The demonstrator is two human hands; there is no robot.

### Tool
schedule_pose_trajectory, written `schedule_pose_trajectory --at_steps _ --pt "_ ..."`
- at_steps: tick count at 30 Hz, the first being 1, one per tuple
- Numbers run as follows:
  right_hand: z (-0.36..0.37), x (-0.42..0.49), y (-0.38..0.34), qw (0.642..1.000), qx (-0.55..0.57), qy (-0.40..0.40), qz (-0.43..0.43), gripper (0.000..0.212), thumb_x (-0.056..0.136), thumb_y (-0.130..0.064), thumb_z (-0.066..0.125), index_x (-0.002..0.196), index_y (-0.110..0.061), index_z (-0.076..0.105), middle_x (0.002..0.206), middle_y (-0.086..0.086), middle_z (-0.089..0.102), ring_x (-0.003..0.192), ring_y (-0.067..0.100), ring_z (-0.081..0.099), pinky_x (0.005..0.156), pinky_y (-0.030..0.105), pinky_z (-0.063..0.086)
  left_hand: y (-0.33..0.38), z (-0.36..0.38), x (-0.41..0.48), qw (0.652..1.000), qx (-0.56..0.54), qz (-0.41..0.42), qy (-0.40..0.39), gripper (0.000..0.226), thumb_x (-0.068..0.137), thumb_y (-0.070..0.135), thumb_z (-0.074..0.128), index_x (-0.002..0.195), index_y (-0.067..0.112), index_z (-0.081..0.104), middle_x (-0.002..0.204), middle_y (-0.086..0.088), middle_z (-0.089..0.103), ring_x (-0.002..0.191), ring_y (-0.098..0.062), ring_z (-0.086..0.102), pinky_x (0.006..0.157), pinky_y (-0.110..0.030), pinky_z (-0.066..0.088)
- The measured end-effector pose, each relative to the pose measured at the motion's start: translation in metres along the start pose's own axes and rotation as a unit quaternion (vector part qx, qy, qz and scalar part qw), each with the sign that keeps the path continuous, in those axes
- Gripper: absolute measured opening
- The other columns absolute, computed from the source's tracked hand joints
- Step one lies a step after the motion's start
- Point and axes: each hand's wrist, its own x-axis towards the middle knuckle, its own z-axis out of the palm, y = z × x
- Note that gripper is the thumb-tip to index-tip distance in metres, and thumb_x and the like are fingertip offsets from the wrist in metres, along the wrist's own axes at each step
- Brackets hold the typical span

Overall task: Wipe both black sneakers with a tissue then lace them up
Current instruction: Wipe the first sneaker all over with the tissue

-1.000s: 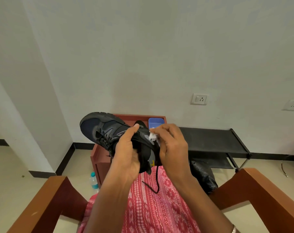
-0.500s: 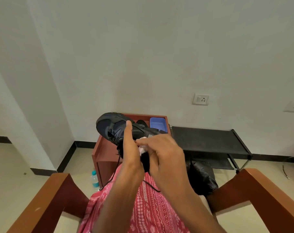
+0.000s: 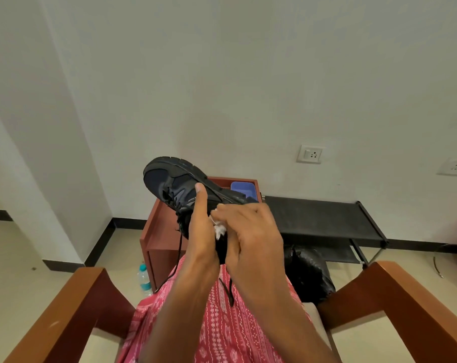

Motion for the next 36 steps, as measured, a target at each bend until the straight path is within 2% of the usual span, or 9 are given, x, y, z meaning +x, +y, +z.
schedule_pose_trajectory --at_steps 3,6,11,15,20,25,29,33,36 --pt "-0.013 -0.027 0.002 0.999 0.000 -0.044 0.000 0.036 0.079 0.000 0.070 0.111 -0.015 0.074 0.111 -0.004 0.071 0.106 0.012 0.057 0.100 0.011 0.034 0.005 -0.002 -0.003 0.999 -0.011 -0.027 -0.037 0.063 0.096 0.057 0.047 0.079 0.002 0.070 0.057 -0.007 0.066 0.043 -0.012 0.063 0.044 -0.018 0.052" --pt "-0.016 -0.023 0.011 0.999 0.004 -0.043 0.014 0.039 0.078 0.006 0.074 0.112 -0.014 0.074 0.109 -0.002 0.069 0.103 0.012 0.059 0.099 0.006 0.033 0.003 0.001 -0.003 0.999 -0.012 -0.018 -0.032 0.064 0.096 0.057 0.048 0.077 0.004 0.079 0.076 -0.011 0.074 0.062 -0.018 0.072 0.061 -0.025 0.061" --pt "-0.001 0.021 0.026 0.999 0.003 -0.007 0.034 0.025 0.084 -0.010 0.058 0.100 -0.011 0.077 0.097 0.002 0.068 0.089 0.017 0.062 0.077 0.020 0.049 0.005 0.007 -0.008 1.000 0.023 0.003 0.005 0.055 0.095 0.052 0.054 0.123 0.007 0.066 0.111 -0.014 0.075 0.100 -0.026 0.074 0.083 -0.037 0.056" --pt "0.005 0.021 0.027 0.998 -0.021 -0.035 0.037 0.028 0.081 0.000 0.063 0.102 -0.013 0.076 0.098 0.000 0.068 0.091 0.020 0.058 0.076 0.027 0.050 0.003 0.007 -0.009 0.998 0.037 0.045 0.012 0.044 0.097 0.044 0.056 0.122 0.010 0.067 0.114 -0.014 0.074 0.103 -0.027 0.072 0.092 -0.040 0.055" --pt "-0.010 -0.017 0.025 0.999 -0.017 -0.013 0.029 0.032 0.079 0.007 0.073 0.105 -0.012 0.075 0.099 -0.002 0.069 0.094 0.015 0.059 0.083 0.018 0.046 0.007 0.004 -0.007 0.999 0.024 0.037 0.025 0.049 0.096 0.048 0.055 0.124 0.008 0.067 0.110 -0.010 0.075 0.096 -0.025 0.074 0.086 -0.037 0.056" --pt "-0.012 -0.021 0.034 1.000 0.003 -0.004 0.029 0.021 0.082 -0.003 0.076 0.101 -0.012 0.077 0.101 -0.002 0.069 0.099 0.010 0.058 0.090 0.006 0.038 0.004 0.003 -0.004 0.995 0.060 0.060 0.051 0.050 0.095 0.049 0.058 0.132 0.015 0.063 0.120 -0.010 0.073 0.107 -0.028 0.071 0.099 -0.045 0.054" --pt "0.000 0.021 0.042 1.000 0.007 -0.001 0.013 0.016 0.086 -0.012 0.062 0.088 -0.012 0.078 0.095 0.001 0.073 0.095 0.019 0.063 0.088 0.013 0.040 -0.002 0.007 -0.007 0.989 0.113 0.082 0.043 0.051 0.092 0.050 0.064 0.131 0.017 0.063 0.120 -0.005 0.073 0.111 -0.023 0.070 0.104 -0.047 0.050" --pt "0.009 0.028 0.046 1.000 -0.004 -0.005 -0.019 0.022 0.088 -0.020 0.057 0.089 -0.016 0.078 0.096 -0.002 0.074 0.093 0.021 0.063 0.079 0.038 0.050 -0.001 0.006 -0.006 0.991 0.093 0.089 0.044 0.043 0.097 0.043 0.060 0.130 0.015 0.063 0.120 -0.007 0.073 0.110 -0.023 0.070 0.100 -0.042 0.052" --pt "0.008 0.001 0.054 0.998 0.015 0.037 -0.043 0.022 0.092 -0.023 0.059 0.098 -0.013 0.078 0.103 0.001 0.073 0.099 0.020 0.061 0.084 0.035 0.050 0.004 0.000 -0.003 0.992 0.080 0.085 0.055 0.051 0.096 0.048 0.060 0.132 0.012 0.062 0.120 -0.011 0.072 0.110 -0.026 0.070 0.100 -0.044 0.053"
